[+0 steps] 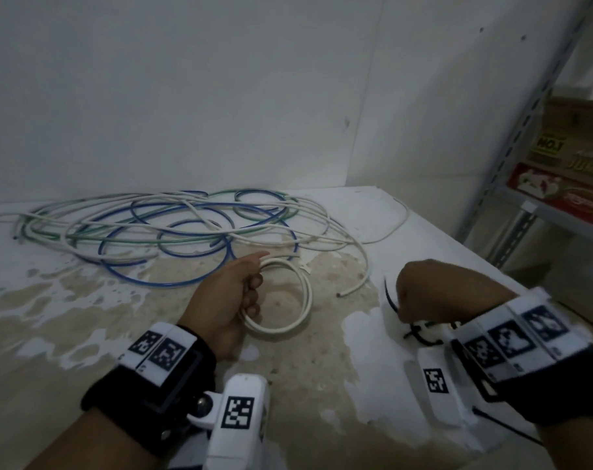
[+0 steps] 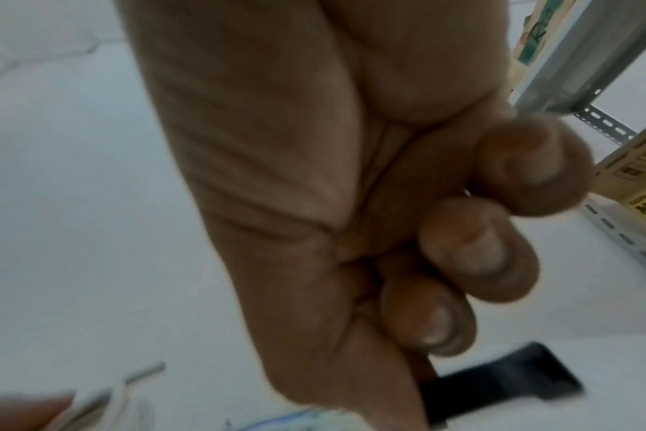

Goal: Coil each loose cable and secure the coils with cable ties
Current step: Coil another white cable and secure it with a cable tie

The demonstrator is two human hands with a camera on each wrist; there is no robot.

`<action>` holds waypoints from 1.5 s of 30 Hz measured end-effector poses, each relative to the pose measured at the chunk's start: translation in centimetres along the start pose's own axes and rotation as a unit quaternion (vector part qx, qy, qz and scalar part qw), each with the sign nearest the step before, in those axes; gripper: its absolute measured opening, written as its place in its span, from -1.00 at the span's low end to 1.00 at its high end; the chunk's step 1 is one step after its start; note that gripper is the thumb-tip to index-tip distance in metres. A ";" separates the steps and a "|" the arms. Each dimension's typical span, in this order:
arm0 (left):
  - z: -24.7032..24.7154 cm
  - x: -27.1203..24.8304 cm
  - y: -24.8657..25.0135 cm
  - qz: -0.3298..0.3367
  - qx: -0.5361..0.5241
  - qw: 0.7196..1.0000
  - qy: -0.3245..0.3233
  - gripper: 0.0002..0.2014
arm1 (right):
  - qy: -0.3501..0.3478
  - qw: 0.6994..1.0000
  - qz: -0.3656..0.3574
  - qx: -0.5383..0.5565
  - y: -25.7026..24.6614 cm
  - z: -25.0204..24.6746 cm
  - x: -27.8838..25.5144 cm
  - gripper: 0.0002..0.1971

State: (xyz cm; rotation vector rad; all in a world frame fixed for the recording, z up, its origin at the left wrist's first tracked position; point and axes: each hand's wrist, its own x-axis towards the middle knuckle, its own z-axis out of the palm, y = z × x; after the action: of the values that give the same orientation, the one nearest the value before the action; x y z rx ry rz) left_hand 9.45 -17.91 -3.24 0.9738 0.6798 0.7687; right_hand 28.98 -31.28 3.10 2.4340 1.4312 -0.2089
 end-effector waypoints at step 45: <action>-4.9 2.8 2.4 0.166 0.063 0.977 0.120 -0.82 | -0.104 0.668 -0.142 0.723 -17.3 -2.3 5.5 -0.77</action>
State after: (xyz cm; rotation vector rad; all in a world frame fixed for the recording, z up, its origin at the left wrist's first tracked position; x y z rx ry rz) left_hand 6.50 -12.51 -3.47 1.1364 0.7919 1.1631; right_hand 16.54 -18.10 0.47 2.8009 1.7994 -2.4255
